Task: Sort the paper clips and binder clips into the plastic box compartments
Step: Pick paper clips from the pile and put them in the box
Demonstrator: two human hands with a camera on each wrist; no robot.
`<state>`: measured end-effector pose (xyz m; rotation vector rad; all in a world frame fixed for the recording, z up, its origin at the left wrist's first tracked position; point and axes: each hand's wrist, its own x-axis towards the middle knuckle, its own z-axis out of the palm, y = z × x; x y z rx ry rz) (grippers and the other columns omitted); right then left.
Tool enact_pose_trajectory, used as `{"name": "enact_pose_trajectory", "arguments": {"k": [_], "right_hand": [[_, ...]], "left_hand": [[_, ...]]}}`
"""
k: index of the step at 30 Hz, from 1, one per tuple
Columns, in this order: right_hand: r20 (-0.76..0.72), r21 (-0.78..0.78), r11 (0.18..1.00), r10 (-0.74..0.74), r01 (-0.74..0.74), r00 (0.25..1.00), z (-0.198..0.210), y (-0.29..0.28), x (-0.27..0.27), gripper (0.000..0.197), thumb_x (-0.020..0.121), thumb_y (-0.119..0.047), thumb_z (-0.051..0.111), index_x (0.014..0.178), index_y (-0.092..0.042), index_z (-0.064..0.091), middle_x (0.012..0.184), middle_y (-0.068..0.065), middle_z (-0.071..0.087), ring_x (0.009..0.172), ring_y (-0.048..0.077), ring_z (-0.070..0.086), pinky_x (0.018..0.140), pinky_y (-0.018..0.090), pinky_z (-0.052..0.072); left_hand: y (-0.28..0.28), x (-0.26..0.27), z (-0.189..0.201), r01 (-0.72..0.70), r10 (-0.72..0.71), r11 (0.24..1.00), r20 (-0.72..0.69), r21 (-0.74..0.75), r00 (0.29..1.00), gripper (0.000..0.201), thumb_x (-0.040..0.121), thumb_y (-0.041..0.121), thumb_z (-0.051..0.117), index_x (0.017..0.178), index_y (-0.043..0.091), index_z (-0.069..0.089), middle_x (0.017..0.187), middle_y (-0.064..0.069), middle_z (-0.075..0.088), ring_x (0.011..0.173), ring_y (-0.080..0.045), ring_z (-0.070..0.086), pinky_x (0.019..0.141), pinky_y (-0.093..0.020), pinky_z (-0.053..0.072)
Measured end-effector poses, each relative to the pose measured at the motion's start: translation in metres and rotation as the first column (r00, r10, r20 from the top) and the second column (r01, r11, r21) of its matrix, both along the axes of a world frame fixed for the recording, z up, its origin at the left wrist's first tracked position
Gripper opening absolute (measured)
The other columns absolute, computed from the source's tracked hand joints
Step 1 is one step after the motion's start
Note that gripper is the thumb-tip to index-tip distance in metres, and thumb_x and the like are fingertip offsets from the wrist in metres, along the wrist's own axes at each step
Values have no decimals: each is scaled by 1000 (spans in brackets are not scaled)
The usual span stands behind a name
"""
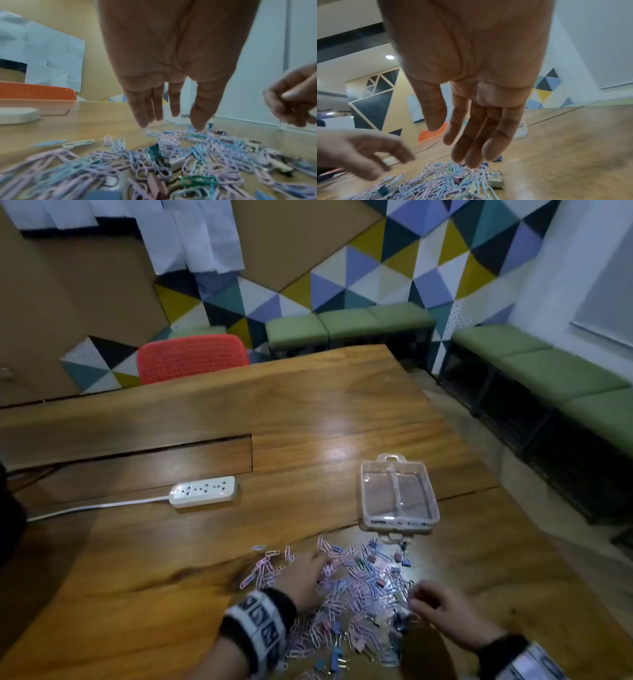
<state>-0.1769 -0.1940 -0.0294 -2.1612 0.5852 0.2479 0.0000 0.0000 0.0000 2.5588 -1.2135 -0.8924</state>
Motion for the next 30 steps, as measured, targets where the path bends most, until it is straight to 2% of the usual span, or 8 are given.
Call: {"name": "enact_pose_trajectory", "arguments": {"k": [4,7,12,17,20,23,25,30], "right_hand": [[-1,-66,996,62,-62,998,18,17,33,24,82,-18,62,76,-39,52,85,-17,53,80,1,52,73,19,48],[0,-159,980,117,-116,993,24,25,37,21,83,-18,61,103,-21,59,99,-11,52,91,3,47,73,7,36],[-8,-217,965,147,-145,989,18,37,38,43,82,-25,62,122,-17,50,125,0,49,116,11,43,99,19,32],[-31,-211,956,200,-202,979,9,50,51,56,81,-25,62,132,-18,40,135,1,39,125,13,33,108,24,24],[-60,-295,919,256,-262,965,3,53,64,65,78,-30,66,135,-17,37,138,0,36,128,15,29,110,28,23],[-108,-384,860,321,-338,941,-4,56,75,70,74,-37,68,134,-20,36,139,1,35,129,18,28,109,34,26],[-148,-406,836,339,-369,929,-5,58,79,69,75,-38,66,134,-22,36,137,1,37,128,19,30,108,35,28],[-122,-360,877,293,-318,948,-5,57,87,38,84,-23,57,121,-17,49,123,4,47,114,23,45,98,34,41]], "left_hand": [[-36,13,-13,-96,95,995,103,13,990,65,92,28,47,146,14,15,157,-8,5,145,-24,8,119,-37,14],[-47,14,-24,-6,-6,993,103,122,995,65,93,30,45,147,14,12,157,-8,3,145,-27,5,118,-41,16],[-42,-4,-27,37,-63,984,146,172,987,76,84,50,54,143,12,26,149,-10,25,136,-28,24,112,-42,30],[-37,-13,-34,-59,56,998,128,13,990,37,87,23,57,122,10,53,126,-8,50,118,-22,45,102,-35,42],[-36,-8,-30,-189,188,981,-29,-49,982,26,89,15,55,113,7,59,116,-10,58,106,-24,56,94,-34,48],[-31,1,-25,-386,364,919,-202,-82,909,18,86,12,59,100,2,62,96,-11,64,85,-22,62,72,-30,54],[-25,6,-20,-525,453,845,-381,-105,806,13,84,10,62,95,3,62,82,-6,60,67,-15,56,54,-22,47],[-13,21,-15,-688,482,725,-690,-32,540,26,88,10,56,113,2,56,89,-4,59,69,-11,52,59,-21,46]]}}
